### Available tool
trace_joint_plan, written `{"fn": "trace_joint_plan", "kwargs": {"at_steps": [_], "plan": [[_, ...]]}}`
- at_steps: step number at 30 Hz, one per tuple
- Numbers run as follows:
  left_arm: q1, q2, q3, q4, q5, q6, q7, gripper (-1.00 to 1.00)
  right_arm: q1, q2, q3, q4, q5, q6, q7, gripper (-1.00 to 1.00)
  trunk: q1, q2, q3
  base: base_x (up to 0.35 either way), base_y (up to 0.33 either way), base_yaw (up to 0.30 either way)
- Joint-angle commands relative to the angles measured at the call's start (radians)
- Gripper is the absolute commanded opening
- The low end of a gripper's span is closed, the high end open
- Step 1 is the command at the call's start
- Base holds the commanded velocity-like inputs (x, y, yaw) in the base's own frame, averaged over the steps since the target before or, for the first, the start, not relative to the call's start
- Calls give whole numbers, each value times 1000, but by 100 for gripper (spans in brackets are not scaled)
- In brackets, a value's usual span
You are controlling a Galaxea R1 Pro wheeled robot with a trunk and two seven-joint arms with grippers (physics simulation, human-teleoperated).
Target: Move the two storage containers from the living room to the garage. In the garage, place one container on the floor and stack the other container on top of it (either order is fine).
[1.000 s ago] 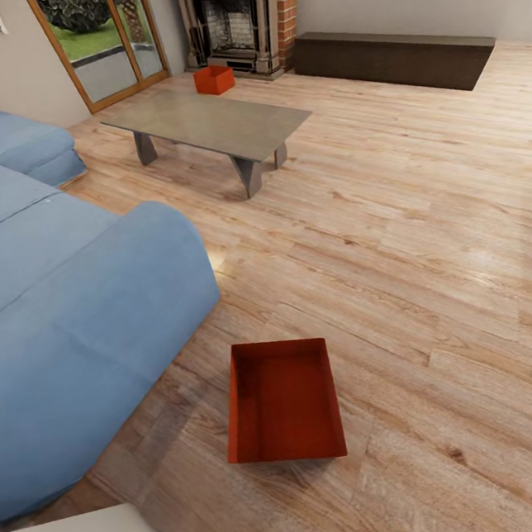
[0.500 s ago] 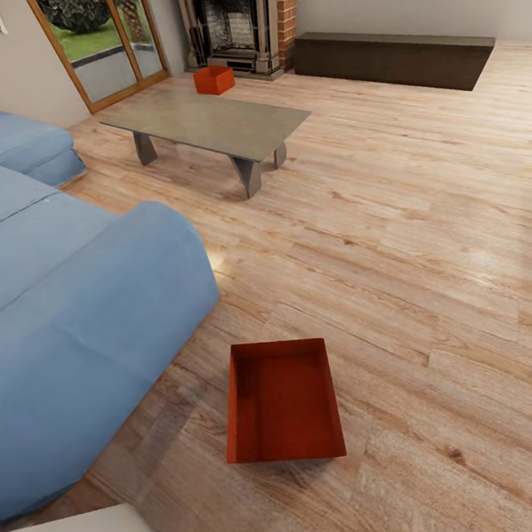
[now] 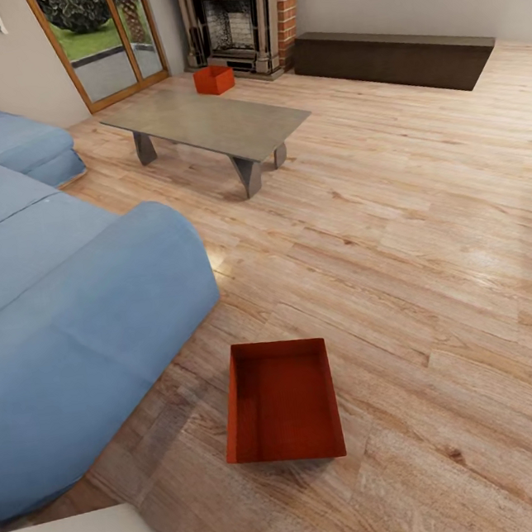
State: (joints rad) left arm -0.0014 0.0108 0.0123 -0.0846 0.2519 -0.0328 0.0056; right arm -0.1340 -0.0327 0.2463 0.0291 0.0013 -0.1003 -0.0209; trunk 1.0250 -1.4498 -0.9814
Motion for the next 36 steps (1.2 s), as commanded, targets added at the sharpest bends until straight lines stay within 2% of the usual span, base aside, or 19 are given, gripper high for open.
{"fn": "trace_joint_plan", "kwargs": {"at_steps": [1,9,10,12,14,15,17,18,21,23,25,26,27,28,30,32,36], "plan": [[0,0,0,0,3,-2,1,100,-1,0,5,3,0,-6,0,100,0,0,0,0,0,0],[0,1,1,0,4,-1,1,100,-1,1,5,3,2,-6,3,100,0,0,0,0,0,0],[0,14,0,-39,2,0,3,100,-1,4,6,2,7,-9,-4,100,0,0,0,0,0,0],[0,18,0,-79,1,0,5,100,-1,7,6,1,7,-8,-4,100,0,0,0,0,0,0],[0,22,1,-164,1,8,7,100,-1,9,5,-12,6,-7,-5,100,0,0,0,0,0,0],[0,23,2,-334,2,29,8,100,-13,12,4,-99,5,1,-6,100,0,0,0,0,0,0],[-2,19,2,-464,0,90,8,100,-16,14,4,-223,3,36,-15,100,0,0,0,0,0,0],[-2,18,1,-521,-2,138,8,100,-17,15,2,-288,2,68,-23,100,0,0,0,0,0,0],[-19,15,1,-608,-6,256,10,100,-31,19,-1,-407,-9,146,-37,100,0,0,0,0,0,0],[-74,14,0,-658,-8,350,15,100,-76,34,-2,-477,-29,204,-46,100,0,0,0,0,0,0],[-154,14,0,-669,-8,395,27,100,-146,49,-4,-497,-45,231,-60,100,0,0,0,0,0,0],[-176,14,0,-669,-7,403,32,100,-167,52,-7,-497,-47,235,-66,100,0,0,0,0,0,0],[-246,14,0,-667,-6,420,58,100,-233,58,-25,-484,-53,242,-84,100,0,0,0,0,0,0],[-319,14,-1,-659,-7,430,94,100,-303,62,-59,-457,-59,244,-102,100,0,0,0,0,0,0],[-363,13,-3,-651,-7,434,120,100,-344,63,-81,-436,-61,244,-110,100,0,0,0,0,0,0],[-450,5,-7,-621,-10,438,166,100,-418,65,-121,-399,-62,237,-119,100,0,0,0,0,0,0],[-557,-15,-11,-563,-34,438,199,100,-476,66,-149,-379,-61,205,-124,100,0,0,0,0,0,0]]}}
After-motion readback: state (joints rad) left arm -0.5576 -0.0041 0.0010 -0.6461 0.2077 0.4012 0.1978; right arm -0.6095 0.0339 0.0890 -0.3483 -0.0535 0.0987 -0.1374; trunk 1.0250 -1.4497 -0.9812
